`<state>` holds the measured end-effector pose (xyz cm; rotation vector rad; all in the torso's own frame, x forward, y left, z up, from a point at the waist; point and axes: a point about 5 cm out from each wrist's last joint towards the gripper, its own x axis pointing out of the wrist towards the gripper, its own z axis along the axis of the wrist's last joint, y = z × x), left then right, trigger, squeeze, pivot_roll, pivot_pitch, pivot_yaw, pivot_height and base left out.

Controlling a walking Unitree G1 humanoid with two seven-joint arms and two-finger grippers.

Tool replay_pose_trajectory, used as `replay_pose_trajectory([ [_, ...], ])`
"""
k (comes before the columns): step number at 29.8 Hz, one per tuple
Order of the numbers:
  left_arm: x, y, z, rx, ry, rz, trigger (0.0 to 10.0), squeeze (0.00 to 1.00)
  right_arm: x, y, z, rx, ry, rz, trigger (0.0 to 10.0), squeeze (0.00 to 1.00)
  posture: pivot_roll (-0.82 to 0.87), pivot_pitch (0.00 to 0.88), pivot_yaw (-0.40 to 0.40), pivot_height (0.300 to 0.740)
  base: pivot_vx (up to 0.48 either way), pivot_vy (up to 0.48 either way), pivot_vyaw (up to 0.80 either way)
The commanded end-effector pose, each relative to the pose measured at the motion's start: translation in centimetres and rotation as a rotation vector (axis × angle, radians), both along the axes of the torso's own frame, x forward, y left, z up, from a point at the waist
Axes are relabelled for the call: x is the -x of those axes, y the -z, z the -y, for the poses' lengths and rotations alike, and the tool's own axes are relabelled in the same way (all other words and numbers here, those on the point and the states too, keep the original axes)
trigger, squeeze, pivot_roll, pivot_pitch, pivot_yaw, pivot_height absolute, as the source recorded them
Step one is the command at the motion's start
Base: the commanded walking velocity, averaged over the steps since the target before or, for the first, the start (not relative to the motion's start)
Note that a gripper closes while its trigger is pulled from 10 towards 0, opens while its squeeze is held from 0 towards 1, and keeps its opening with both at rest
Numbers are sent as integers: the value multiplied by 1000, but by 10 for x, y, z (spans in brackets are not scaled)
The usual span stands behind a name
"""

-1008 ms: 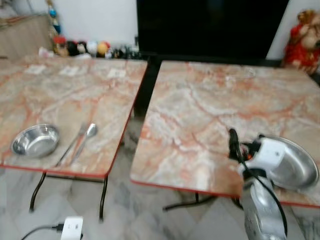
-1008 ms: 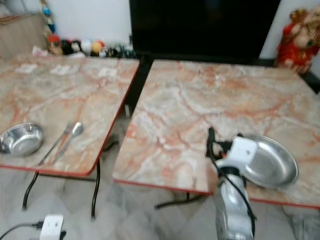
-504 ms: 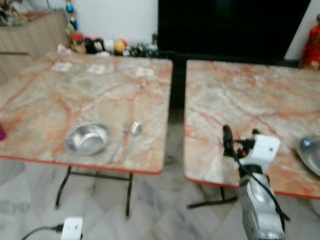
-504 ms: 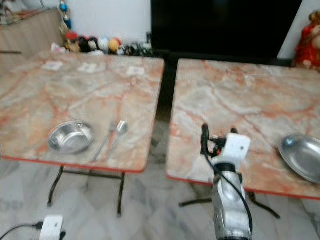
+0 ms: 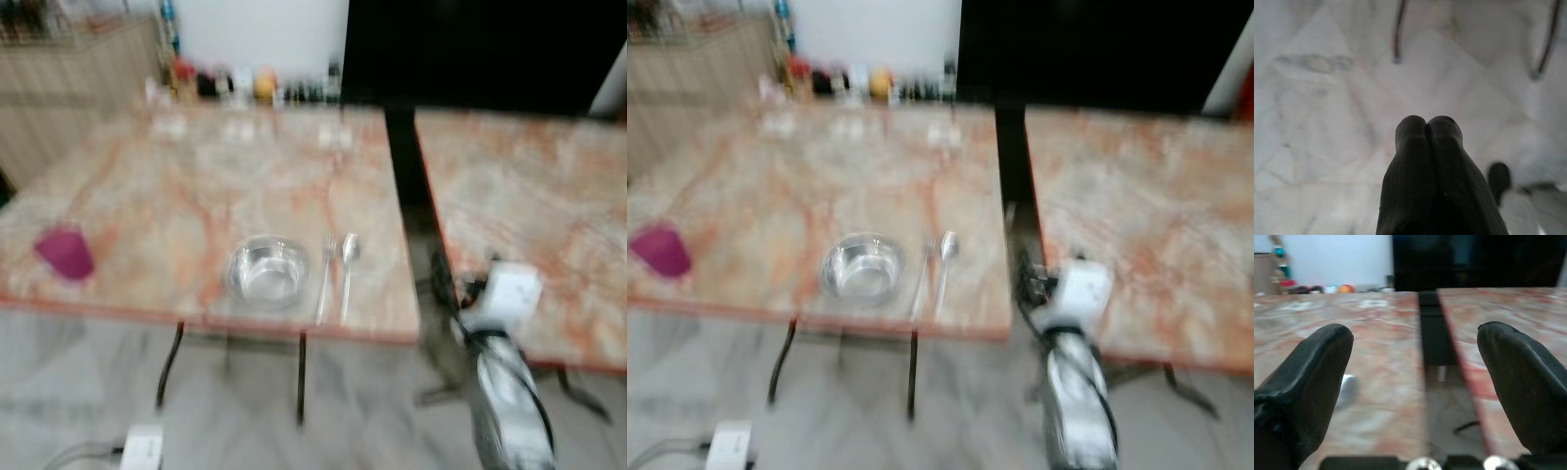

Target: Setting the table

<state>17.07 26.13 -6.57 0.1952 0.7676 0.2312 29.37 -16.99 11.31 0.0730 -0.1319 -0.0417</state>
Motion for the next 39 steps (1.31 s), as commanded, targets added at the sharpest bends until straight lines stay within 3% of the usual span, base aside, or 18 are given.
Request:
replay_pose_trajectory([
  [1,2,3,7,17,6,-10,10000,0,2,0,9,7,25,0,10000,0,-13,0,-2,740,0,480,0],
  [7,2,3,6,9,13,-11,10000,0,1,2,6,4,18,-3,10000,0,-11,0,1,740,0,427,0],
  [23,-4,-2,4,-12,38,22,10000,0,-1,2,3,-6,3,3,10000,0,-7,0,4,740,0,0,0],
  [36,-7,-3,3,-19,27,22,10000,0,-1,1,4,-47,-16,2,10000,0,-9,0,4,740,302,0,0],
  [39,-6,-2,4,-21,24,18,10000,0,-1,3,2,-117,-32,-13,10000,0,-2,0,0,740,295,0,0],
])
